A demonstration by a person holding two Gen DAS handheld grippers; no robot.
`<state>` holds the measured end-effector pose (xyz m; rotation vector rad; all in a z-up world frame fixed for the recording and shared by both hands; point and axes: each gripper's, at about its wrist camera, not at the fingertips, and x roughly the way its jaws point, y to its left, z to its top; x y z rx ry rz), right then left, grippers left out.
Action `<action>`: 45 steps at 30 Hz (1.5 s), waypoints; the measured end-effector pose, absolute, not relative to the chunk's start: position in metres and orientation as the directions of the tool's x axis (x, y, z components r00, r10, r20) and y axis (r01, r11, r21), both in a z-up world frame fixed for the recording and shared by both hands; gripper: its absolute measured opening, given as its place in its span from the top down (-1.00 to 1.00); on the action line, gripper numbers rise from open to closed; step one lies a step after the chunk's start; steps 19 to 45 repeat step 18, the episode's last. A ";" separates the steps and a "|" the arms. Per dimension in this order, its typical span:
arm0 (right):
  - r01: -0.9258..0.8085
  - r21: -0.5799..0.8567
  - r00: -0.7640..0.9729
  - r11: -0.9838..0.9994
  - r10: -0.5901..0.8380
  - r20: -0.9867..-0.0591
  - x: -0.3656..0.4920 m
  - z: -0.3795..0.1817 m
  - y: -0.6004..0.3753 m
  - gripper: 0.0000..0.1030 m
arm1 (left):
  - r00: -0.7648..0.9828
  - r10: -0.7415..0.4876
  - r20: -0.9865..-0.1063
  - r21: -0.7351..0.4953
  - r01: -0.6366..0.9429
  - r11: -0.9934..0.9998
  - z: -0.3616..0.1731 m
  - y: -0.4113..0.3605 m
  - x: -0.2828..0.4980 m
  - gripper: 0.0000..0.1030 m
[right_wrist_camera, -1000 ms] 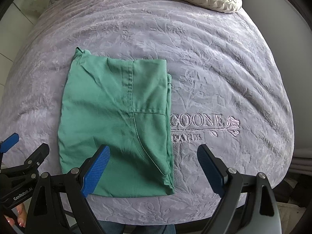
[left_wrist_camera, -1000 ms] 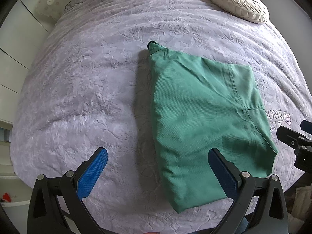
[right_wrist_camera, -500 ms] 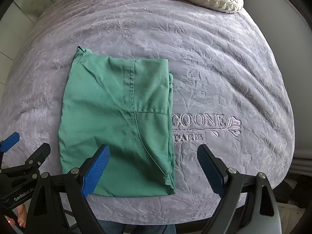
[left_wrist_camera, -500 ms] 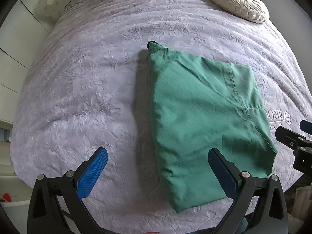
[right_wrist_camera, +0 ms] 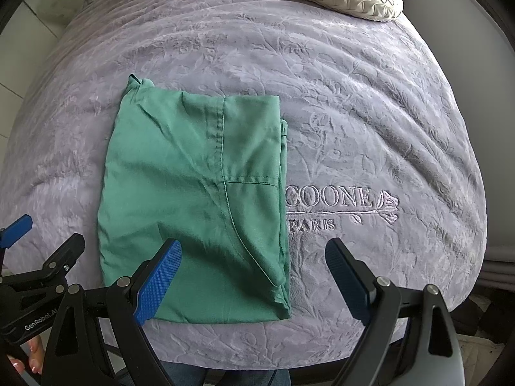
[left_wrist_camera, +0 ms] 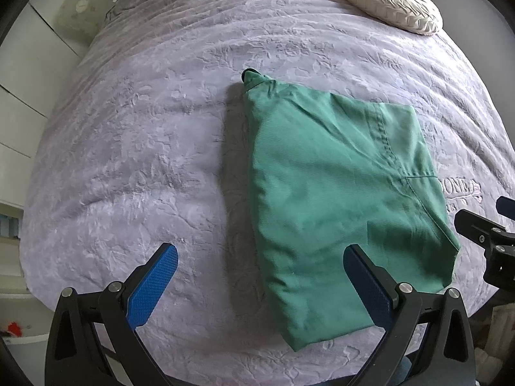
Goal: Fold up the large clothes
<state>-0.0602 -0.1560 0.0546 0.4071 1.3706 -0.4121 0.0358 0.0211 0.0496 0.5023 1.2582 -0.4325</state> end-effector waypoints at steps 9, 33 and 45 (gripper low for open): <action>0.498 0.041 0.152 0.866 -0.041 -0.988 -0.060 0.054 -0.155 -0.80 | 0.255 -0.048 -0.966 0.111 0.574 0.811 0.051 0.021 0.036 -1.00; 0.498 0.042 0.152 0.866 -0.040 -0.988 -0.059 0.054 -0.154 -0.80 | 0.253 -0.043 -0.966 0.116 0.582 0.805 0.050 0.020 0.038 -1.00; 0.498 0.042 0.152 0.866 -0.040 -0.988 -0.059 0.054 -0.154 -0.80 | 0.253 -0.043 -0.966 0.116 0.582 0.805 0.050 0.020 0.038 -1.00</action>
